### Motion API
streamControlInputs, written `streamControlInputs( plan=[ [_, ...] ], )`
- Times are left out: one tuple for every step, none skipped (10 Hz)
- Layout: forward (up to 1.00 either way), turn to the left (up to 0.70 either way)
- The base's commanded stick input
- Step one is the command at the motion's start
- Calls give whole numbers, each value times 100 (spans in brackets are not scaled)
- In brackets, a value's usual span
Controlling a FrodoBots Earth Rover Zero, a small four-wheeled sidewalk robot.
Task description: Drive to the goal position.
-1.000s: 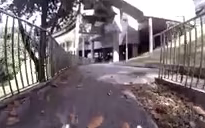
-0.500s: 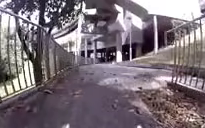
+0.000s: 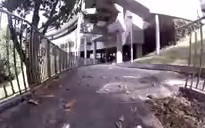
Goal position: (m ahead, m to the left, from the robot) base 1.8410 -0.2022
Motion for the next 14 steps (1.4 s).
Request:
streamControlInputs(
  plan=[
    [85, 0],
    [85, 0],
    [85, 0],
    [85, 0],
    [85, 3],
    [85, 18],
    [85, 27],
    [85, 27],
    [85, 27],
    [85, 27],
    [85, 27],
    [85, 27],
    [85, 20],
    [85, 5]
  ],
)
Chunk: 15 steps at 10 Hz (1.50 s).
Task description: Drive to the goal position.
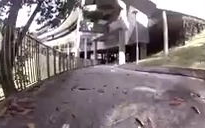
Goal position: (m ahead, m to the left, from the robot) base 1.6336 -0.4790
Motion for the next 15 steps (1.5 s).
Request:
streamControlInputs(
  plan=[
    [85, 0],
    [85, 0],
    [85, 0],
    [85, 0],
    [85, 0],
    [85, 0],
    [85, 0],
    [85, 0],
    [85, 0],
    [85, 0],
    [85, 0],
    [85, 0],
    [85, 0],
    [85, 0],
    [85, 0]
  ],
)
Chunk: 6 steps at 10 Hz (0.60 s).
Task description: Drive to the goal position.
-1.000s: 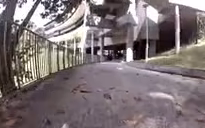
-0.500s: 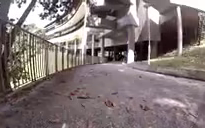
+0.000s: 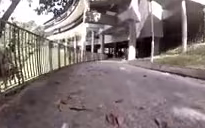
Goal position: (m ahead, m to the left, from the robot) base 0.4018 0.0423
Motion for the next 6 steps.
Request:
streamControlInputs(
  plan=[
    [85, 0],
    [85, 0],
    [85, 0],
    [85, 0],
    [85, 0],
    [85, 9]
  ],
)
